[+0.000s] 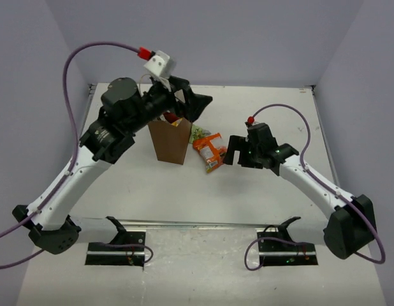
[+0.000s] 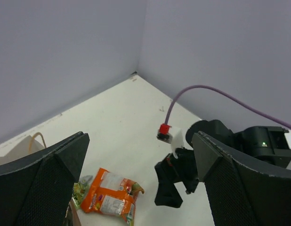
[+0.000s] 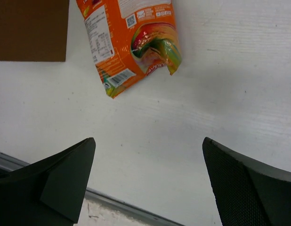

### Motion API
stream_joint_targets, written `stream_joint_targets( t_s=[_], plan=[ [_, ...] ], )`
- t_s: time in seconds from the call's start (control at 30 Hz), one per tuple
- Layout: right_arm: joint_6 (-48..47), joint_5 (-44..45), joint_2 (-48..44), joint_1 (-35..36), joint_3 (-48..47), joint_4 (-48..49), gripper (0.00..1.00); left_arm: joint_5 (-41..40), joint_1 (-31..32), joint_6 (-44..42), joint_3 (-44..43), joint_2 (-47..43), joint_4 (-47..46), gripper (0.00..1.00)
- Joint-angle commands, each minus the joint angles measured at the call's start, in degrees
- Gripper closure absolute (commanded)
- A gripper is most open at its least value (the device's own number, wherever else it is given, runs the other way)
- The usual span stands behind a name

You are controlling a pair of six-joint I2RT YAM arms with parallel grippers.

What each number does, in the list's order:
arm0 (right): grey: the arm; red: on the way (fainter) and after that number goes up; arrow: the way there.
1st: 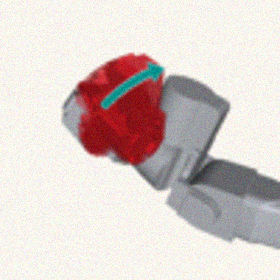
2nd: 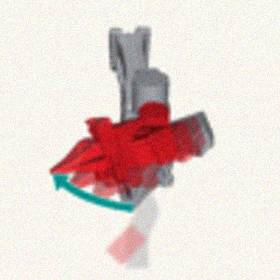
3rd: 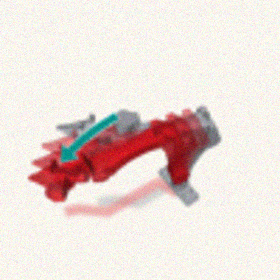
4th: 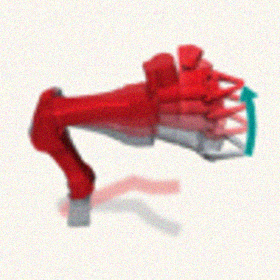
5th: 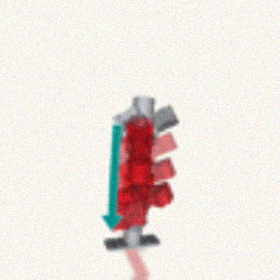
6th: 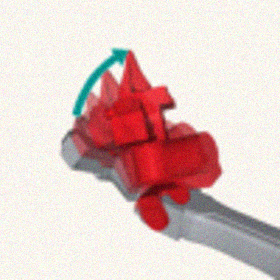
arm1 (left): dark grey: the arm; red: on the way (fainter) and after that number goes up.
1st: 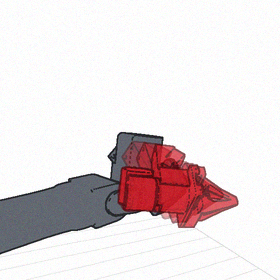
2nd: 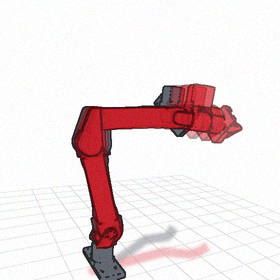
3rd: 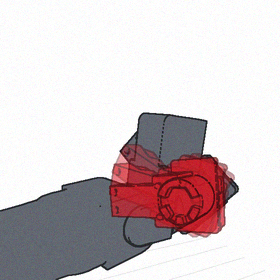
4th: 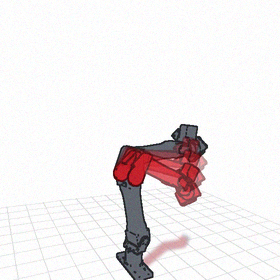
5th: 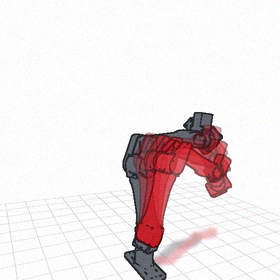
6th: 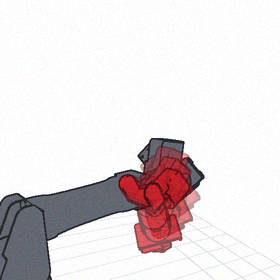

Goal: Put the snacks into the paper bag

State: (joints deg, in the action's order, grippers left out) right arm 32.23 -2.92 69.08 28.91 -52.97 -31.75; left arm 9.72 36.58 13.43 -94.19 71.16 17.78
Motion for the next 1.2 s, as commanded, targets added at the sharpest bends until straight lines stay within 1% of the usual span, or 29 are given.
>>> stream_joint_targets(
  t_s=[0.0, 0.03, 0.2, 0.33, 0.4, 0.43, 0.47, 0.5, 0.53, 0.57, 0.6, 0.63, 0.67, 0.7, 0.77, 0.8, 0.87, 0.9, 0.93, 0.97, 1.03, 1.07, 1.17],
  plan=[
    [2.0, -2.7, 4.4, -2.5, -1.4, 8.0, 0.01, -13.1, 7.2, -3.4, -2.3, 3.2, 2.6, 0.0],
    [2.1, -4.9, 8.6, -3.1, -2.3, 8.8, 0.01, -13.7, 7.8, -3.2, -1.9, 3.5, 2.6, 0.0],
    [3.3, -6.6, 19.6, -3.9, -6.1, 13.6, 0.01, -15.2, 9.0, -3.0, 2.3, 1.7, 1.7, 0.0],
    [3.9, -6.8, 30.3, -4.0, -12.0, 14.6, 0.01, -18.8, 9.0, -4.3, 7.6, -4.3, 0.4, 0.0],
    [4.0, -8.1, 33.0, -4.3, -14.6, 15.0, 0.01, -20.8, 9.0, -5.0, 11.8, -7.2, 0.3, 0.0],
    [4.0, -8.2, 34.2, -4.4, -15.2, 15.3, 0.03, -22.8, 9.0, -5.0, 13.6, -10.6, 0.2, 0.0],
    [4.0, -8.7, 35.8, -4.4, -15.9, 15.4, 0.1, -23.4, 8.9, -5.0, 17.3, -12.4, -0.5, 0.0],
    [3.9, -8.9, 36.6, -4.4, -16.9, 15.4, 0.18, -24.0, 8.9, -5.0, 19.1, -14.3, -0.7, 0.0],
    [3.6, -9.1, 37.2, -4.4, -17.2, 15.4, 0.45, -25.3, 8.9, -4.7, 20.7, -17.8, -1.0, 0.0],
    [3.6, -10.3, 38.1, -4.5, -17.3, 15.4, 0.64, -25.9, 8.9, -4.7, 23.4, -19.5, -0.9, 0.0],
    [3.5, -11.1, 38.2, -4.6, -17.2, 15.3, 0.81, -26.4, 8.9, -4.6, 24.4, -21.0, -0.6, 0.0],
    [3.5, -11.9, 37.9, -4.6, -16.6, 15.2, 1.0, -27.6, 8.9, -4.3, 25.3, -23.8, 0.3, 0.0],
    [3.6, -12.4, 35.6, -4.6, -15.5, 16.0, 1.0, -28.1, 8.9, -3.9, 26.0, -25.1, 0.8, 0.0],
    [3.9, -13.2, 33.6, -4.6, -12.0, 17.1, 1.0, -28.5, 8.9, -3.8, 27.1, -26.2, 1.4, 0.0],
    [4.2, -14.4, 28.8, -4.3, -8.1, 19.2, 1.0, -30.1, 8.9, -3.2, 27.9, -29.4, 2.8, 0.0],
    [4.2, -14.8, 23.6, -3.9, -5.4, 19.1, 1.0, -30.9, 8.9, -3.1, 29.0, -31.2, 3.1, 0.0],
    [3.1, -14.7, 18.5, -2.0, -4.1, 16.5, 1.0, -33.7, 8.9, -2.4, 30.8, -33.4, 3.1, 0.0],
    [2.7, -14.1, 13.8, -1.1, -4.2, 15.1, 1.0, -34.7, 8.9, -2.4, 32.0, -34.6, 2.5, 0.0],
    [1.5, -13.3, 11.5, 0.1, -4.5, 13.8, 1.0, -36.6, 8.9, -2.4, 34.7, -36.6, 1.5, 0.0],
    [1.1, -12.7, 9.6, 2.9, -5.3, 10.9, 1.0, -37.5, 8.9, -2.3, 36.0, -37.6, 0.9, 0.0],
    [-0.1, -9.8, 5.1, 6.0, -9.2, 7.6, 1.0, -39.7, 8.9, -2.4, 39.4, -39.6, 0.0, 0.0],
    [-0.1, -9.2, 4.2, 8.8, -11.2, 4.3, 1.0, -40.3, 8.9, -2.4, 40.3, -40.0, -0.2, 0.0],
    [-0.6, -9.7, 2.4, 12.9, -20.6, 0.7, 1.0, -42.9, 8.9, -2.3, 42.5, -40.3, 0.3, 0.0]
  ],
)
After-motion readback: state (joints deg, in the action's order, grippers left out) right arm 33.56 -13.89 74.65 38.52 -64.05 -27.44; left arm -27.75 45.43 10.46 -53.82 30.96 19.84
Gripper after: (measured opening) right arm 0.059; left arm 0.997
